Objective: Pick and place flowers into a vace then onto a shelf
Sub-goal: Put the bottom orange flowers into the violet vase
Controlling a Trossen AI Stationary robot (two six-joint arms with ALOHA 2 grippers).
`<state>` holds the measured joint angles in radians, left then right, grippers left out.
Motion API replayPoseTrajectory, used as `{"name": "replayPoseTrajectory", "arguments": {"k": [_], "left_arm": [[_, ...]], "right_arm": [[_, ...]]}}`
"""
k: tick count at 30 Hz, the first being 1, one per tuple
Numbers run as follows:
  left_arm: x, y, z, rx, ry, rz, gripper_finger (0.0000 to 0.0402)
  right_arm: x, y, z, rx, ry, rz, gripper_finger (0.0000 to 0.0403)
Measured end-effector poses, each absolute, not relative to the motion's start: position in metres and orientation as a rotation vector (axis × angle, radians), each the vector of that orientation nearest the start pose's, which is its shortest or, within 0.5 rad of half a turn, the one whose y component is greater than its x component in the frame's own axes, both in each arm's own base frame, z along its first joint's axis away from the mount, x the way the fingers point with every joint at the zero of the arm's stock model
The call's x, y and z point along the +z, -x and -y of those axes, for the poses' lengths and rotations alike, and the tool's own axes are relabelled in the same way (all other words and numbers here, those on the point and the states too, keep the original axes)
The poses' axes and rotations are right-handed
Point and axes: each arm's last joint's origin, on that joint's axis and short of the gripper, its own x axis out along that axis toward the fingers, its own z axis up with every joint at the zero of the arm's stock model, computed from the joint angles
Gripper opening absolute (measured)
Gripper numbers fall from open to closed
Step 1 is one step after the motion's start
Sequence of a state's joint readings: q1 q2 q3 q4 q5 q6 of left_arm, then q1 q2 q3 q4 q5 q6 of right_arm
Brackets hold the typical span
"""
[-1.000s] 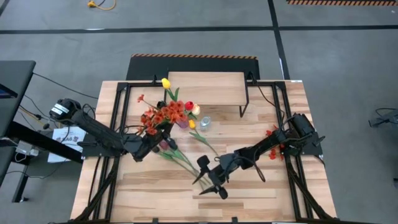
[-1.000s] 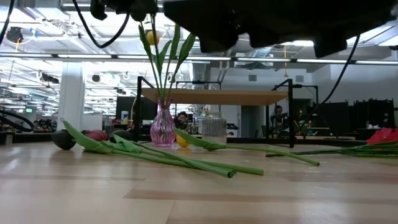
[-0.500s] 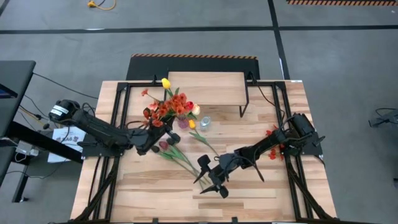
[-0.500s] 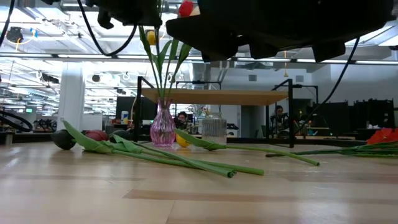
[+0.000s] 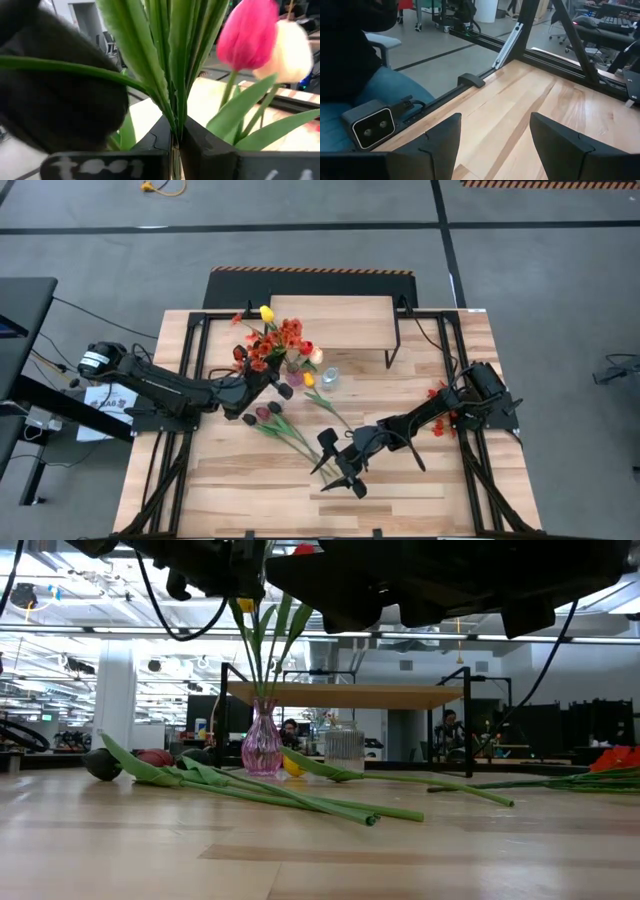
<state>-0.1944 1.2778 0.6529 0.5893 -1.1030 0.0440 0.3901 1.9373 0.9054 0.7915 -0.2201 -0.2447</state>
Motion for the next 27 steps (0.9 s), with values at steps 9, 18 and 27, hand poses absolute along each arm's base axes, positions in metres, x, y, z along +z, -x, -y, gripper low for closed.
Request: {"name": "replayPoseTrajectory", "arguments": {"k": [9,18,27], "left_arm": [[0.2534,-0.2603,0.0165,0.882,-0.028,-0.070,0.0023],[0.2535,-0.2612,0.0164,0.848,-0.020,-0.068,0.0033],[0.2535,-0.2611,0.0164,0.848,-0.019,-0.067,0.0036]], "right_arm": [[0.1470,-0.3536,-0.1522,0.635,0.257,-0.174,0.0228],[0.1470,-0.3536,-0.1522,0.635,0.257,-0.174,0.0228],[0.1470,-0.3536,-0.1522,0.635,0.257,-0.174,0.0228]]}}
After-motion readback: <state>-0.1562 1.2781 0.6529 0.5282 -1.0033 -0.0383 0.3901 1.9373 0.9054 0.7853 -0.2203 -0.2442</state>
